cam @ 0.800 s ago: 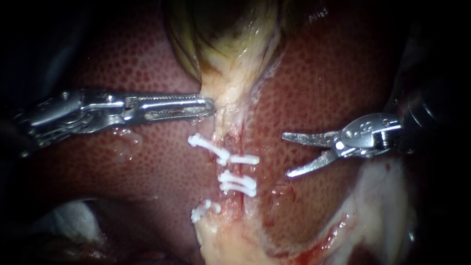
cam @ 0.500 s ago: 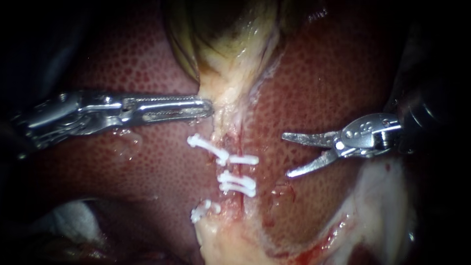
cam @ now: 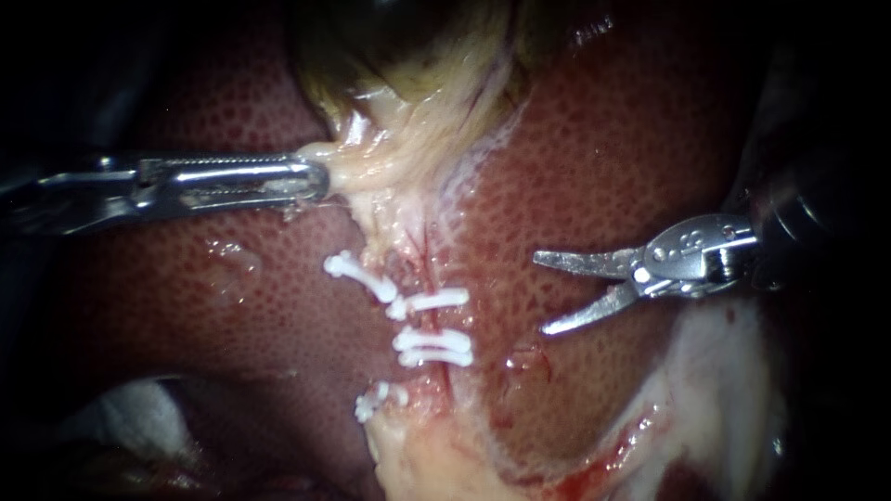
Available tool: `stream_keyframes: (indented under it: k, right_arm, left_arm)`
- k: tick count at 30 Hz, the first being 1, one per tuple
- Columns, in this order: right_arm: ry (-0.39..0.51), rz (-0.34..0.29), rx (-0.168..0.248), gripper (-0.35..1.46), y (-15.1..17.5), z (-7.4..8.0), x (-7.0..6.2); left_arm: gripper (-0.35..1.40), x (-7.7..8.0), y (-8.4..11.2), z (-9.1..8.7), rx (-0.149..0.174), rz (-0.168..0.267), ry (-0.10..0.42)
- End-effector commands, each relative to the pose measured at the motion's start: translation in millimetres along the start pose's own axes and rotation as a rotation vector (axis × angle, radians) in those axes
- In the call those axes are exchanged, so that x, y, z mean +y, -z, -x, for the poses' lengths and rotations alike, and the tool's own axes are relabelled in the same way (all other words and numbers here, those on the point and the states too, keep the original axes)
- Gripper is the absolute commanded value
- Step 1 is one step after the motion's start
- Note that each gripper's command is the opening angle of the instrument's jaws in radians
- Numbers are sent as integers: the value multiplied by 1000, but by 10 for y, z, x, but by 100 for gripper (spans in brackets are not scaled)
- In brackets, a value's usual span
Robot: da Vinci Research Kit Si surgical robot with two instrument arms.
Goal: Go to the cutting position right tube
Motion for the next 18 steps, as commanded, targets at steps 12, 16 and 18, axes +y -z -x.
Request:
stream_keyframes:
  k: [12, 16, 18]
  right_arm:
    - [-82, -29, -4, 143, -25, 11, -7]
    - [-127, -45, -33, 143, -55, 29, -10]
    - [-143, -57, -44, 143, -71, 42, -10]
  left_arm:
    - [-35, 1, 4, -2, 5, -5, 0]
    - [-35, 1, 4, -2, 6, -6, 0]
    - [-35, 1, 4, -2, 6, -6, 0]
